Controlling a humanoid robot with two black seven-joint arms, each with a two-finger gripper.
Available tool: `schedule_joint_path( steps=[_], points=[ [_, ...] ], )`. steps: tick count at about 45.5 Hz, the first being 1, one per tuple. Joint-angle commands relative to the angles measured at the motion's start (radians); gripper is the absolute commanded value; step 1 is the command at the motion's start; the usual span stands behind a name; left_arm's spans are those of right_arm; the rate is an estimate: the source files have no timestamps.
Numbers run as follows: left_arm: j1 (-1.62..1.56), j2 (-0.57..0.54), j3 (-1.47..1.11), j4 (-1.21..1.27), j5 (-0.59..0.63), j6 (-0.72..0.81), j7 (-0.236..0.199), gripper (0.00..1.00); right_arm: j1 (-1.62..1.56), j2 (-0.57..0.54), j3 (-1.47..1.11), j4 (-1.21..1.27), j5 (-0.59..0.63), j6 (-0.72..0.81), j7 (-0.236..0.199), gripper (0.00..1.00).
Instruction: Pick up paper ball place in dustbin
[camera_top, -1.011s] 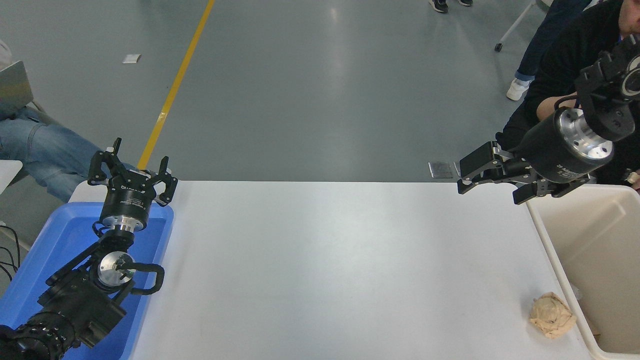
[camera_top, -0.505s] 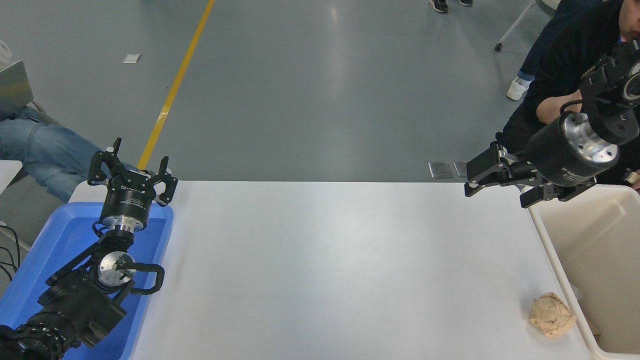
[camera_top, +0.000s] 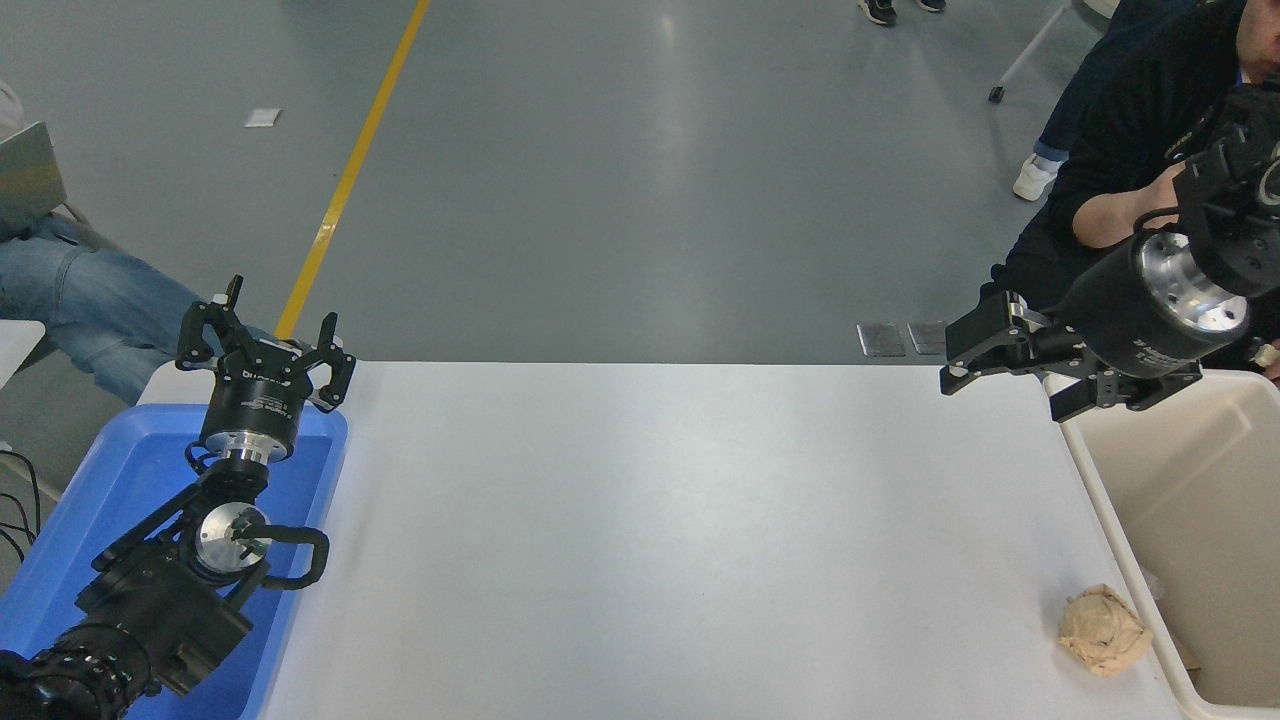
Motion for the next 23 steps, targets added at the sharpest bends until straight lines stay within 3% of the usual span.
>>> schedule_joint_path(
  steps=[1, 23],
  points=[
    [0.0, 0.0, 0.0, 0.0, 0.0, 0.0, 0.0, 0.99, -0.014, -0.003, -0.049, -0.012, 0.001, -0.005, 0.0, 1.0],
    [0.0, 0.0, 0.0, 0.0, 0.0, 0.0, 0.001, 0.99, -0.235, 0.002, -0.063, -0.113, -0.031, -0.225, -0.003, 1.0]
  ],
)
